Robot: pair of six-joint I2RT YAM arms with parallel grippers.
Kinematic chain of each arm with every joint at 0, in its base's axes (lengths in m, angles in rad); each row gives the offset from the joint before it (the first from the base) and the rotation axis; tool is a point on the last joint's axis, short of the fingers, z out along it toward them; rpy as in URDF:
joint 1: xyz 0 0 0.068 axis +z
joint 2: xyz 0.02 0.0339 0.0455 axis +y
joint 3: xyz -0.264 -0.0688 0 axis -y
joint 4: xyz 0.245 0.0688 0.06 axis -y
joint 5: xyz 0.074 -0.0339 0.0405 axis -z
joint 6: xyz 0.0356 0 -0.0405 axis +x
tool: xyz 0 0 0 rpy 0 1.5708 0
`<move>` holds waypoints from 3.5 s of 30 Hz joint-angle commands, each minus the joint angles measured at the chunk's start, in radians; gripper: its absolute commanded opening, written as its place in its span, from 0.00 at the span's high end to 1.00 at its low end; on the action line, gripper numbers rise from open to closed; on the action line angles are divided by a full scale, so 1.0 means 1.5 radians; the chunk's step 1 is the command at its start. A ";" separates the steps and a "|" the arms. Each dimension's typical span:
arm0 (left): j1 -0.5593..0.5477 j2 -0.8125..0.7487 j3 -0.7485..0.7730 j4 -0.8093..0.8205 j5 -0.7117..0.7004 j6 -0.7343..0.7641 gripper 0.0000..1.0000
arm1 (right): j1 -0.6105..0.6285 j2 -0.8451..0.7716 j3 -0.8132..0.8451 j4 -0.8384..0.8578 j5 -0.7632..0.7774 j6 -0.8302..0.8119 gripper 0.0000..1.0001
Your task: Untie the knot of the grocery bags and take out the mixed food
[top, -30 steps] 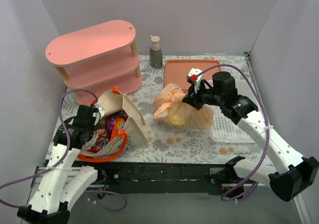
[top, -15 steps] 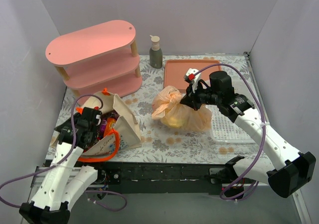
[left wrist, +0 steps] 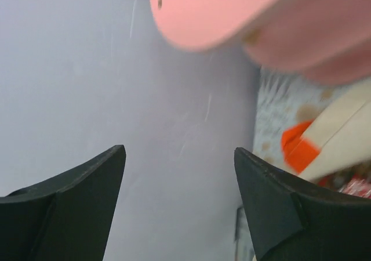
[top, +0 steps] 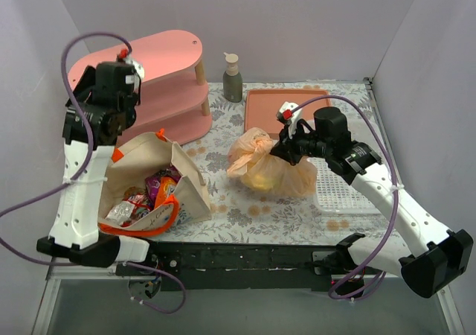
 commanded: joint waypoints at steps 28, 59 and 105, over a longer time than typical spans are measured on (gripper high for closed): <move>-0.182 -0.083 -0.600 0.048 0.342 -0.225 1.00 | -0.003 -0.012 -0.074 0.028 -0.054 0.064 0.99; -0.193 0.099 -0.355 0.291 0.962 -0.264 0.02 | 0.138 -0.029 -0.117 0.042 -0.022 -0.112 0.42; -0.152 0.040 -0.293 0.201 1.021 -0.199 0.25 | 0.107 0.079 -0.035 0.121 -0.133 0.104 0.28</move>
